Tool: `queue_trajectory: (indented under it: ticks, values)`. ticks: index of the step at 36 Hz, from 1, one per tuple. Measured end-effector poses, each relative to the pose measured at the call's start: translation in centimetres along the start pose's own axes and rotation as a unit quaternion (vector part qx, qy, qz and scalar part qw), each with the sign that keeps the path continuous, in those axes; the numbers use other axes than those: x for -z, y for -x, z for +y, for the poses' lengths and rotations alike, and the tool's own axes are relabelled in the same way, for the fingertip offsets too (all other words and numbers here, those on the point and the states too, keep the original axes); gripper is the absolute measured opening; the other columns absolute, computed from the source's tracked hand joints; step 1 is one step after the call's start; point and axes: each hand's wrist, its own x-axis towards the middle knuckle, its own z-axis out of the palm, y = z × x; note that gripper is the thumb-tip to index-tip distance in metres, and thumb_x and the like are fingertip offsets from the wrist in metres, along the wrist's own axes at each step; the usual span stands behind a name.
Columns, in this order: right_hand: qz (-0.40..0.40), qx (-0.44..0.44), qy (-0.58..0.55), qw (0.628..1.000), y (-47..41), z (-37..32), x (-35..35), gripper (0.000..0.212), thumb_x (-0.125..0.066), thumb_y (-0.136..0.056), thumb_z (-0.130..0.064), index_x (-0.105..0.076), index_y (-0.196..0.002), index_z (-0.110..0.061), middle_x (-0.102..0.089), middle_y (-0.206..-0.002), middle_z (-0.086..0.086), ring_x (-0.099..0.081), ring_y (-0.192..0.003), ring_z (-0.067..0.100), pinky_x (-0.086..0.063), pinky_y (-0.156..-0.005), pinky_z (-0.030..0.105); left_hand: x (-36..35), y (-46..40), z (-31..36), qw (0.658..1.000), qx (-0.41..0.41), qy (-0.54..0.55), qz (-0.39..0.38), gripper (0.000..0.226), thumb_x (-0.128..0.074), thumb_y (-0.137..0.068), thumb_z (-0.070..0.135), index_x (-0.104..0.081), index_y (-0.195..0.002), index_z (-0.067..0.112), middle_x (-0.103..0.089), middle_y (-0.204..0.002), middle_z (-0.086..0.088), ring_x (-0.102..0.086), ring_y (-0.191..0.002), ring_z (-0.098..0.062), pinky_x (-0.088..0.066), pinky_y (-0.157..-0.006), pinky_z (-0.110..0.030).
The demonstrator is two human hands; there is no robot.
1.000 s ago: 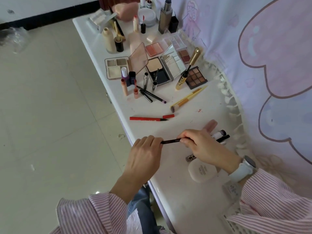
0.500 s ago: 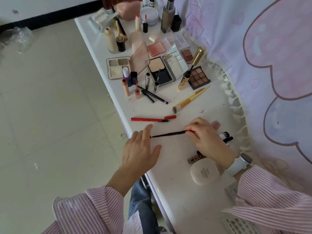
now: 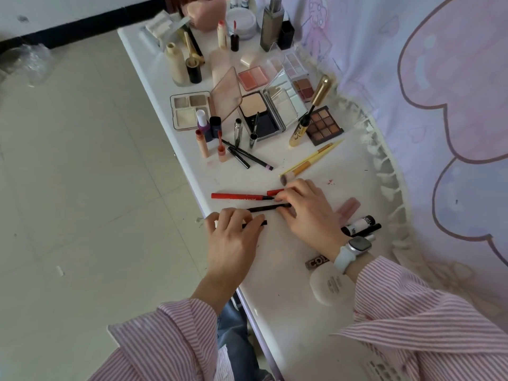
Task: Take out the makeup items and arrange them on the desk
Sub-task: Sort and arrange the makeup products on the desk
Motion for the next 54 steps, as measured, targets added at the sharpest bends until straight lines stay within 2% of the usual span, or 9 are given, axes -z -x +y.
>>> queue_trajectory:
  ticks: [8, 14, 26, 32, 37, 40, 45, 49, 54]
  values:
    - [0.029, -0.104, 0.069, 0.992, 1.7, 1.1, 2.7, 0.028, -0.067, -0.078, -0.018, -0.062, -0.105, -0.014, -0.053, -0.113, 0.009, -0.051, -0.104, 0.031, -0.048, -0.076, 0.05, -0.3, 0.0, 0.3, 1.0, 0.02, 0.018, -0.012, 0.027, -0.058, -0.085, 0.024, -0.068, -0.108, 0.015, -0.064, -0.094, -0.005, -0.047, -0.091, -0.02, -0.032, -0.077, -0.035]
    - [-0.147, -0.236, 0.117, 0.953, 3.6, 2.3, 4.5, 0.063, -0.053, -0.084, -0.049, -0.033, -0.137, -0.022, -0.015, -0.148, 0.009, -0.012, -0.136, 0.036, -0.026, -0.106, 0.047, 0.2, 2.2, 2.0, 0.998, -0.013, 0.063, -0.023, 0.026, -0.06, -0.083, 0.015, -0.063, -0.109, 0.012, -0.063, -0.103, -0.009, -0.049, -0.097, -0.023, -0.035, -0.08, -0.037]
    - [0.014, -0.235, -0.142, 0.962, 3.6, 1.3, 4.6, 0.048, -0.07, -0.077, -0.025, -0.055, -0.121, -0.015, -0.049, -0.121, 0.008, -0.046, -0.115, 0.024, -0.04, -0.101, 0.035, 0.2, 3.5, 3.0, 0.992, 0.015, 0.113, -0.063, 0.021, -0.053, -0.084, 0.016, -0.069, -0.097, 0.012, -0.062, -0.099, -0.005, -0.049, -0.094, -0.02, -0.034, -0.082, -0.03]
    - [0.039, -0.36, -0.708, 0.606, 3.0, -0.2, 5.4, 0.02, -0.052, -0.082, 0.007, -0.053, -0.096, -0.007, -0.05, -0.057, 0.003, -0.052, -0.066, 0.016, -0.046, -0.082, 0.027, 0.3, 3.5, 3.2, 0.991, 0.023, 0.108, -0.069, 0.022, -0.053, -0.084, 0.017, -0.07, -0.097, 0.012, -0.063, -0.098, -0.005, -0.048, -0.093, -0.019, -0.033, -0.081, -0.029]
    - [0.005, -0.378, -0.756, 0.535, 3.3, -0.9, 5.4, 0.02, -0.042, -0.094, -0.004, -0.051, -0.076, -0.003, -0.055, -0.067, 0.008, -0.065, -0.084, 0.021, -0.051, -0.089, 0.023, 0.4, 3.5, 3.1, 0.991, 0.022, 0.111, -0.077, 0.022, -0.053, -0.085, 0.017, -0.069, -0.097, 0.012, -0.062, -0.099, -0.005, -0.048, -0.094, -0.02, -0.033, -0.082, -0.029]
    - [-0.013, -0.432, -0.674, 0.599, 3.8, -1.6, 5.7, 0.027, -0.041, -0.098, -0.019, -0.055, -0.106, 0.002, -0.068, -0.099, 0.015, -0.058, -0.05, 0.009, -0.043, -0.041, 0.014, 0.7, 3.4, 3.1, 0.988, 0.029, 0.126, -0.086, 0.024, -0.051, -0.086, 0.019, -0.068, -0.1, 0.012, -0.063, -0.099, -0.006, -0.048, -0.095, -0.019, -0.034, -0.082, -0.029]
    - [-0.034, -0.397, -0.473, 0.785, 4.7, -1.3, 5.3, 0.024, -0.053, -0.092, -0.025, -0.061, -0.093, -0.002, -0.061, -0.066, 0.007, -0.038, -0.045, 0.014, -0.027, -0.037, 0.017, 1.7, 2.9, 3.3, 0.976, 0.06, 0.184, -0.098, 0.041, -0.049, -0.088, 0.03, -0.045, -0.125, 0.013, -0.06, -0.112, -0.007, -0.049, -0.103, -0.017, -0.039, -0.088, -0.028]
    - [-0.103, -0.38, -0.509, 0.765, 4.8, -1.6, 5.2, 0.017, -0.05, -0.093, -0.011, -0.065, -0.092, -0.005, -0.053, -0.068, 0.016, -0.038, -0.055, 0.02, -0.029, -0.046, 0.024, 2.4, 2.2, 3.7, 0.969, 0.043, 0.22, -0.105, 0.055, -0.045, -0.092, 0.047, -0.035, -0.135, 0.015, -0.046, -0.124, -0.001, -0.049, -0.11, -0.016, -0.042, -0.09, -0.024]
    - [-0.073, -0.364, -0.534, 0.759, 4.8, -2.9, 5.0, 0.008, -0.056, -0.089, -0.008, -0.063, -0.09, -0.005, -0.057, -0.059, 0.005, -0.048, -0.058, 0.02, -0.038, -0.054, 0.026, 2.9, 1.4, 4.1, 0.974, 0.02, 0.213, -0.078, 0.038, -0.036, -0.095, 0.049, -0.046, -0.11, 0.017, -0.062, -0.08, 0.0, -0.048, -0.065, -0.006, -0.039, -0.057, -0.013]
